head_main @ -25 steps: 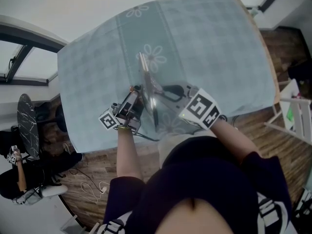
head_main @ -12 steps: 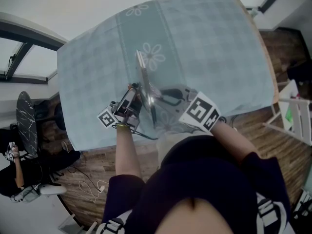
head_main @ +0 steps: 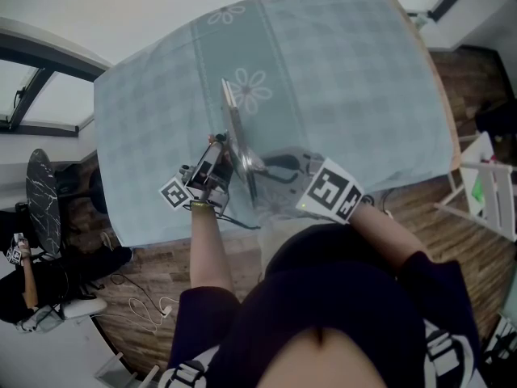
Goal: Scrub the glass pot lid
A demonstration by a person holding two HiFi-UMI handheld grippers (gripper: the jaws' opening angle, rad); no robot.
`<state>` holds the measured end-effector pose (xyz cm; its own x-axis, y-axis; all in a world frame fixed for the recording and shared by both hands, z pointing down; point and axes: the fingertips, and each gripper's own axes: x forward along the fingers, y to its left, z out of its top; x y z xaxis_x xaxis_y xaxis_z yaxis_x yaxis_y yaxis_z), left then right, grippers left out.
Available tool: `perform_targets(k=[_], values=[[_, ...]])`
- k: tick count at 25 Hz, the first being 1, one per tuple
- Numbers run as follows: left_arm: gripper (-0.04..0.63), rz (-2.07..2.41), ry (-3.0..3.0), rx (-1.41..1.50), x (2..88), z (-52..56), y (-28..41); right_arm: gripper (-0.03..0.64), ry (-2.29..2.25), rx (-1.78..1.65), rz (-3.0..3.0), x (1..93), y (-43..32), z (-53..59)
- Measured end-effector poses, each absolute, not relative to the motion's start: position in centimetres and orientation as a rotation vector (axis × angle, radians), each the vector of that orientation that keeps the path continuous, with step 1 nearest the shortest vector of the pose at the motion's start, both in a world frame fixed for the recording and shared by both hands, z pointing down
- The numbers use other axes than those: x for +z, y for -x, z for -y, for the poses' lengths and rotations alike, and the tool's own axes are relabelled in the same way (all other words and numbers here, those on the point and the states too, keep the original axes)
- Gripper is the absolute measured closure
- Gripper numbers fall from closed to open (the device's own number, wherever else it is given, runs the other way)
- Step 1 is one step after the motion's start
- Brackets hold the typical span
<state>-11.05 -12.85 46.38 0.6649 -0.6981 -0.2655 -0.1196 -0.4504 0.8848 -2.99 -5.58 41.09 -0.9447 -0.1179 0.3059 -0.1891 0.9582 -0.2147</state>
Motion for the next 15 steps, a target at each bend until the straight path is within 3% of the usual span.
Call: perform_targets(k=[15], values=[[0.425, 0.669, -1.944, -0.797, 46.4, 12.9, 11.2, 0.543, -0.071, 0.292, 2.789, 42.3, 2.9, 2.3]])
